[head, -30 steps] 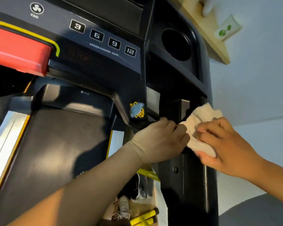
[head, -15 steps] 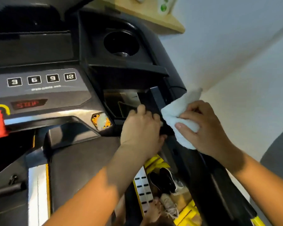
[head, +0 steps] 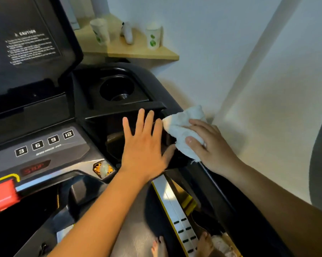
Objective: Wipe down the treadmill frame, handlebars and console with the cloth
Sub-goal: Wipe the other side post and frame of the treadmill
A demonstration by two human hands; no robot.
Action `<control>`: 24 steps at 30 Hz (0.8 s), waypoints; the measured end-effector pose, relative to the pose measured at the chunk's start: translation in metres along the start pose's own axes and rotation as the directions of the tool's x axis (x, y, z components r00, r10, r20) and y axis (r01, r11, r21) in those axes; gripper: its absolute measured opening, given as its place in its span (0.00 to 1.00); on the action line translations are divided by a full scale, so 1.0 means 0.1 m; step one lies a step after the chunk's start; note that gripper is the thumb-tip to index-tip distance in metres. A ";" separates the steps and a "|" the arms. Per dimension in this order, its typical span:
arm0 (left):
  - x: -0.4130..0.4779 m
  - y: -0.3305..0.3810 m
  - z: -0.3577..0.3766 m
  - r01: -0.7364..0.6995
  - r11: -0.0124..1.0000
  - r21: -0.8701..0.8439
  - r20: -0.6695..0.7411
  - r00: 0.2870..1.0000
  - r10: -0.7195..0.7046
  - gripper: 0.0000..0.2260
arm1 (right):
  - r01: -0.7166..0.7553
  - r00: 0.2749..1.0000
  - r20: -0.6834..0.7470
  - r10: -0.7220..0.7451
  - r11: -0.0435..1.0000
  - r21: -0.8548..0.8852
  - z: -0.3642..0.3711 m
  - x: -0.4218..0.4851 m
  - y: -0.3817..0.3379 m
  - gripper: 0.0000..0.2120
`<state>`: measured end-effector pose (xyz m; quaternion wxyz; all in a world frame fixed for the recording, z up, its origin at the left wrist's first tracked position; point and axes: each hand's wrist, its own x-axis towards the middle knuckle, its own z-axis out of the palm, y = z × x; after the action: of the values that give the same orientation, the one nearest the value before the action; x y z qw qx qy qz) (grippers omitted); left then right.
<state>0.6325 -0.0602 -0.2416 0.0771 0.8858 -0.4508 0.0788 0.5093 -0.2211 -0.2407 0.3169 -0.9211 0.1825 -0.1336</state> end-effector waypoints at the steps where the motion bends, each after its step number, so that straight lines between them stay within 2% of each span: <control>1: 0.10 -0.05 -0.04 0.008 0.997 0.078 0.048 0.999 -0.011 0.36 | -0.035 0.999 0.021 0.035 0.999 0.022 -0.02 0.08 -0.01 0.21; 4: 0.56 -0.19 -0.14 -0.034 0.977 0.210 0.178 0.984 -0.003 0.39 | -0.225 0.972 0.099 0.212 0.964 0.144 -0.01 0.45 0.07 0.22; 6: 0.85 -0.30 -0.13 -0.130 0.957 0.261 0.261 0.963 0.060 0.39 | -0.283 0.959 0.095 0.267 0.927 0.247 0.04 0.63 0.18 0.26; 8: 1.05 -0.40 -0.11 -0.196 0.947 0.253 0.338 0.935 0.103 0.40 | -0.334 0.943 0.110 0.315 0.906 0.261 0.04 0.60 0.29 0.27; 10: 1.13 -0.44 -0.09 -0.235 0.944 0.230 0.355 0.924 0.144 0.41 | -0.368 0.929 0.164 0.331 0.870 0.328 -0.04 0.37 0.37 0.23; 13: 1.10 -0.41 -0.08 -0.259 0.941 0.219 0.332 0.926 0.178 0.39 | -0.491 0.871 0.280 0.404 0.726 0.481 -0.10 0.07 0.51 0.15; 16: 1.17 -0.41 -0.11 -0.254 0.952 0.170 0.408 0.898 0.167 0.38 | -0.543 0.838 0.376 0.396 0.678 0.496 -0.01 0.37 0.65 0.14; 18: 1.34 -0.38 -0.11 -0.310 0.932 0.186 0.456 0.868 0.198 0.38 | -0.517 0.854 0.367 0.368 0.680 0.520 0.17 0.74 0.73 0.20; 21: 1.67 -0.22 -0.02 -0.372 0.913 0.168 0.525 0.818 0.237 0.39 | -0.505 0.863 0.354 0.360 0.616 0.604 0.38 0.96 0.78 0.24; 24: 1.76 -0.16 0.05 -0.411 0.906 0.099 0.480 0.818 0.318 0.37 | -0.530 0.847 0.418 0.327 0.559 0.637 0.34 0.74 0.90 0.23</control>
<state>0.7485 -0.1905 -0.2105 -0.1351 0.7793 -0.6077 -0.0720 0.5657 -0.2998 -0.3142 0.7017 -0.6500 0.2916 0.0050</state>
